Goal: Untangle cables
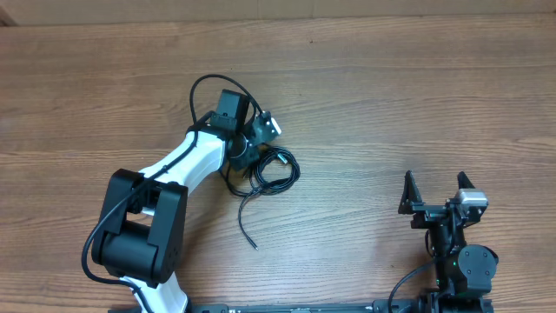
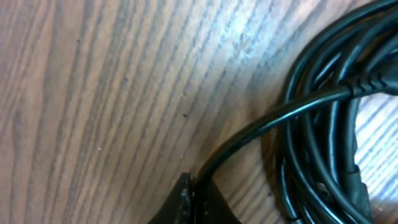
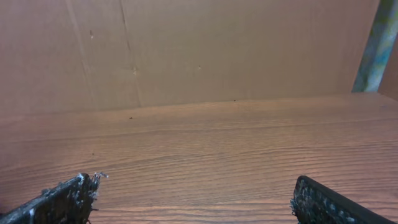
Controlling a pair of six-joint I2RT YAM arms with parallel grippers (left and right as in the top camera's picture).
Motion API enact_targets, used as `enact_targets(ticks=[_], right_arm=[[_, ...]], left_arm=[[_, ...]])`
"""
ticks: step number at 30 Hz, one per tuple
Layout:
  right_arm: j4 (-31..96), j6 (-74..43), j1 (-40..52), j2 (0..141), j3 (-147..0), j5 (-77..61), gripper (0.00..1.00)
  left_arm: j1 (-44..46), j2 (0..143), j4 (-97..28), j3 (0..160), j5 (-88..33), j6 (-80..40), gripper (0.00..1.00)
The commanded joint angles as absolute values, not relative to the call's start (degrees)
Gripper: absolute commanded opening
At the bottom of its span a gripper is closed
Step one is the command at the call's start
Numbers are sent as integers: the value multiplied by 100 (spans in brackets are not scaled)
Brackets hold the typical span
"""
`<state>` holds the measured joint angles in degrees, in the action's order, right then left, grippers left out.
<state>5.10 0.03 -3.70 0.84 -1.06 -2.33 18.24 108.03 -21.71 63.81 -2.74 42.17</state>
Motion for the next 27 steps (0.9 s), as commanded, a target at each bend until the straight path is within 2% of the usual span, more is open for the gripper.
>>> enact_targets(ticks=[1,6,11,16,18,19,21,22,23,25,27], right_arm=[[469,30,-388,16,-45,-202,100],[469,30,-388,16,-45,-202,100],[469,30,-388,16,-45,-202,100],[469,30,-388,16,-45,-202,100],[469,30,-388,16,-45,-202,100],[469,30,-388,16,-45,-202,100],[469,30,-388,16,-45,-202,100],[469,30,-388,16,-45,-202,100],[469,30,-388,16,-45,-202,100],[469,30,-388,16,-45,-202,100],[469,30,-388,16,-45,-202,100]], left_arm=[[1791,10704,-2075,6479,-388,3793,4],[1791,10210,-2045,6479,-106,2445,4],[1791,9751,-2263,6479,913,-325,4],[1791,9789,-3218,6477,952,-2910,4],[1791,9819,-3671,6475,963,-3559,6],[1791,9837,-3815,6473,965,-3741,11],[1791,9837,-3913,6473,958,-3881,51],[1791,9835,-3879,6475,947,-3879,75],[1791,9835,-3865,6482,923,-3881,91],[1791,9835,-3854,6554,742,-3763,100],[1791,9835,-3852,6713,322,-2908,99]])
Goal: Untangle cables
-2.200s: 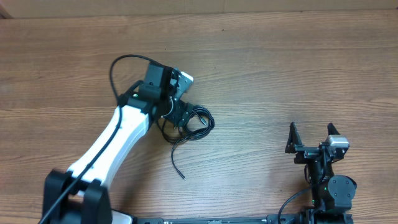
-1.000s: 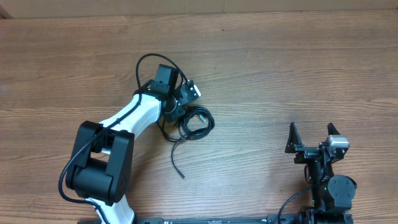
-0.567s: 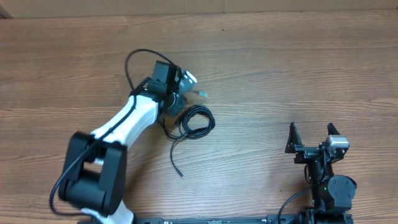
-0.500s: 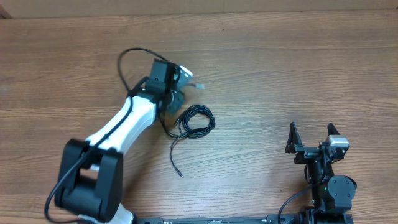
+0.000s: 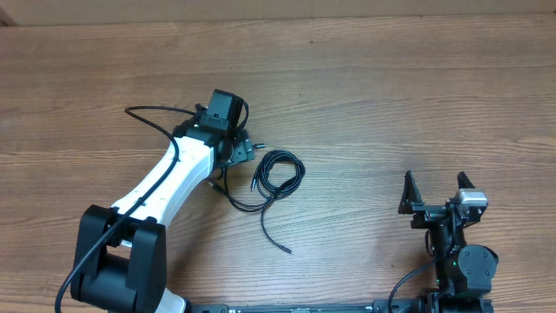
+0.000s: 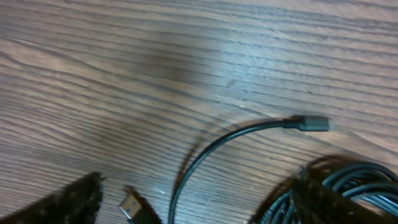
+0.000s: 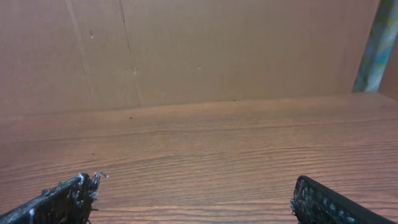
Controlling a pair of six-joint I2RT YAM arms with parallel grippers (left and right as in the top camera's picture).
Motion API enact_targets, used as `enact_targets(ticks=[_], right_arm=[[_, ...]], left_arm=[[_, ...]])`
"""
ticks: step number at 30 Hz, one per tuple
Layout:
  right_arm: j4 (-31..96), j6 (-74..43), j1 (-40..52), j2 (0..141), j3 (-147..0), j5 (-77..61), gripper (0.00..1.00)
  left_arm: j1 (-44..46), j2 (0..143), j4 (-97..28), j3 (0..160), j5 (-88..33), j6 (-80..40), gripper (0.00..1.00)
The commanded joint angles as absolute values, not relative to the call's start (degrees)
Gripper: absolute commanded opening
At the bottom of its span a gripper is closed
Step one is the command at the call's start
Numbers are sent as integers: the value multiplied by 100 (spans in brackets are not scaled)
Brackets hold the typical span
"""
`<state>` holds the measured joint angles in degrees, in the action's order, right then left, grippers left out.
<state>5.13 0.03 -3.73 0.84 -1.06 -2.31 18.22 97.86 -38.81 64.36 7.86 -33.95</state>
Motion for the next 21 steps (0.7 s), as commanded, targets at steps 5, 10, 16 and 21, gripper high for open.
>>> enact_targets(ticks=[5,10,16,21], right_arm=[[469,30,-388,16,-45,-202,100],[469,30,-388,16,-45,-202,100],[469,30,-388,16,-45,-202,100],[469,30,-388,16,-45,-202,100]], left_arm=[[1809,9832,-4421,7290,-1597,-30,83],[2023,9837,-5376,7242,-2158,1098,71],[2447,9837,-5365,6672,-2145,1310,71],[2891,9837,-5177,6318,-1647,1433,75]])
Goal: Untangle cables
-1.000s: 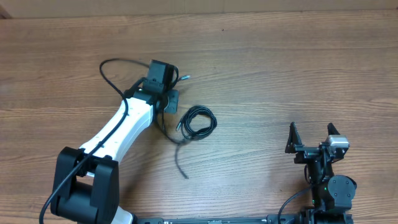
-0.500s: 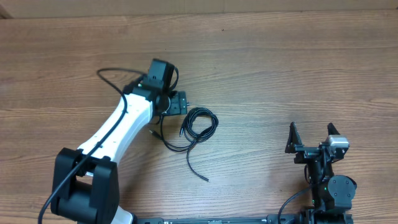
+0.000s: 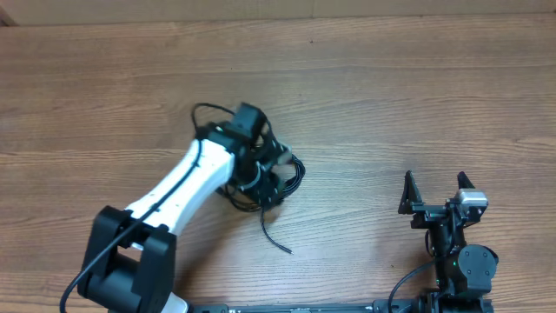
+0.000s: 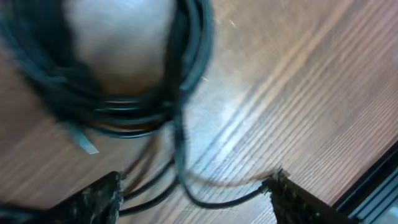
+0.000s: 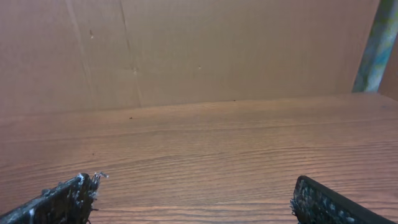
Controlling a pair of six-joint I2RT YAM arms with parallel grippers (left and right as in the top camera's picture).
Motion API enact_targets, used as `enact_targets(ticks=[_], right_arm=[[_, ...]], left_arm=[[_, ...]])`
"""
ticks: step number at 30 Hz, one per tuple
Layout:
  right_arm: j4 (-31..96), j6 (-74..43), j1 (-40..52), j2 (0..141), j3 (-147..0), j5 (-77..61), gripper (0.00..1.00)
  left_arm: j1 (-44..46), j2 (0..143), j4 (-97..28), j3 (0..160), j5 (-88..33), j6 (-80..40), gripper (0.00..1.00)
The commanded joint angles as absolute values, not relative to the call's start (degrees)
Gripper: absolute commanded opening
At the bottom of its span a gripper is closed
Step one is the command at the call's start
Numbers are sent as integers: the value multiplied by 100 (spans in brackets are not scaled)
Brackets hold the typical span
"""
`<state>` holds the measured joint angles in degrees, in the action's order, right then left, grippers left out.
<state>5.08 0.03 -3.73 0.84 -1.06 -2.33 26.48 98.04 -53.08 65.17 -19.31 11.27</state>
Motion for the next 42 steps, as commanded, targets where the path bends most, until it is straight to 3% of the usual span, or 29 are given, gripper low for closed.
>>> enact_targets(ticks=[1,13,17,19,32,42], right_arm=[[469,30,-388,16,-45,-202,100],[469,30,-388,16,-45,-202,100],[469,30,-388,16,-45,-202,100],[469,30,-388,16,-45,-202,100],[469,30,-388,16,-45,-202,100],[469,32,-388,16,-45,-198,100]], left_arm=[[2950,9837,-5089,6254,-1470,1356,73],[3120,9839,-4134,5457,-395,294,53],[3120,9839,-4141,5406,-639,296,26],[3120,9835,-4152,5428,-843,301,4],[3105,9369,-5986,7485,-1420,1389,4],[3105,9083,-6311,8208,-1957,1417,4]])
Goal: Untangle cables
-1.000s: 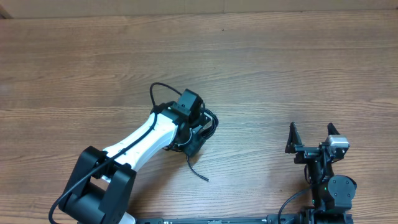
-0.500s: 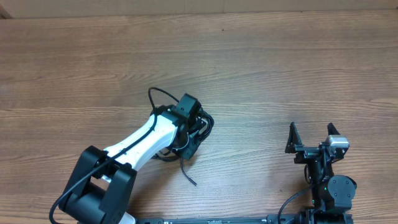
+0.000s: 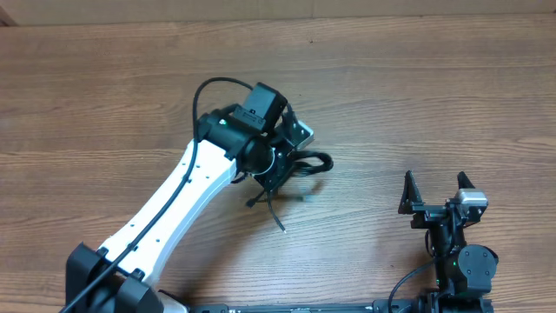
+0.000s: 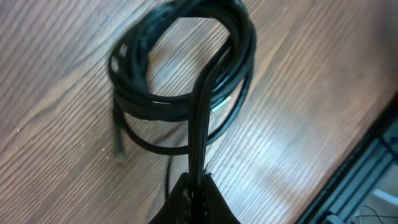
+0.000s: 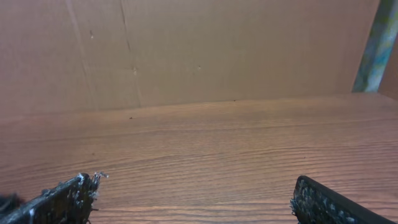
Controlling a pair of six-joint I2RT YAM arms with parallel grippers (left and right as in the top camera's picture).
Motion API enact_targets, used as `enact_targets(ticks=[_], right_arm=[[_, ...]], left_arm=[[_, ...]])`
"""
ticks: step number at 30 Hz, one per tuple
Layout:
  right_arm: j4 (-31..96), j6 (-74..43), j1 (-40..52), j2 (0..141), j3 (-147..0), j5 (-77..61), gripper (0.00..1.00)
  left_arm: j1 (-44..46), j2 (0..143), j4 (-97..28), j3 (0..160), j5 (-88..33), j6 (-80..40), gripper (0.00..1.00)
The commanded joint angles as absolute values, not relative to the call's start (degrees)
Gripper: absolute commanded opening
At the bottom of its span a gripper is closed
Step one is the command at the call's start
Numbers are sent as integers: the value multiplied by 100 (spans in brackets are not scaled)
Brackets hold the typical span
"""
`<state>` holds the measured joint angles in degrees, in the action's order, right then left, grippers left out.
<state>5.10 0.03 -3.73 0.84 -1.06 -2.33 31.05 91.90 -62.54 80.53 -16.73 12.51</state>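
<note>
A black coil of cables (image 4: 180, 68) lies on the wooden table. One strand runs from it straight down into my left gripper (image 4: 197, 185), which is shut on that strand. From overhead, the left gripper (image 3: 276, 168) is at the table's middle, with the coil (image 3: 310, 163) sticking out to its right. A loose cable end (image 3: 276, 217) trails toward the front, and a plug end (image 4: 118, 149) lies left of the coil. My right gripper (image 3: 434, 193) rests at the front right. Its fingers (image 5: 62, 199) stand wide apart and open, holding nothing.
The table's front edge and a dark rail (image 4: 373, 168) lie close beyond the coil in the left wrist view. A cardboard wall (image 5: 217, 50) backs the table. The left arm's own black cable (image 3: 208, 87) loops above its wrist.
My left gripper was open over the coil and is now shut on one of its strands. The gripper and coil now sit a little farther right and back. The right arm has not moved.
At first my left gripper was shut on a strand beside the coil. Then it stood open to the left of the coil, with plug ends lying loose. Later it was open right over the coil, and now it grips a strand. The right gripper has stayed open throughout.
</note>
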Motion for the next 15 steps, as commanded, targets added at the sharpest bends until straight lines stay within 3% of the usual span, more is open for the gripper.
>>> enact_targets(ticks=[1,6,12,15], right_arm=[[471,30,-388,16,-45,-172,100],[412,-790,-381,19,-45,-794,100],[290,-4493,-381,19,-45,-2646,100],[285,-5395,-381,19,-45,-3647,100]], left_arm=[[3105,9083,-6346,8208,-1957,1417,4],[3087,9083,-6377,8217,-2425,1420,4],[2768,9083,-6171,8226,-3347,1330,4],[2447,9083,-6171,8226,-4018,1181,4]])
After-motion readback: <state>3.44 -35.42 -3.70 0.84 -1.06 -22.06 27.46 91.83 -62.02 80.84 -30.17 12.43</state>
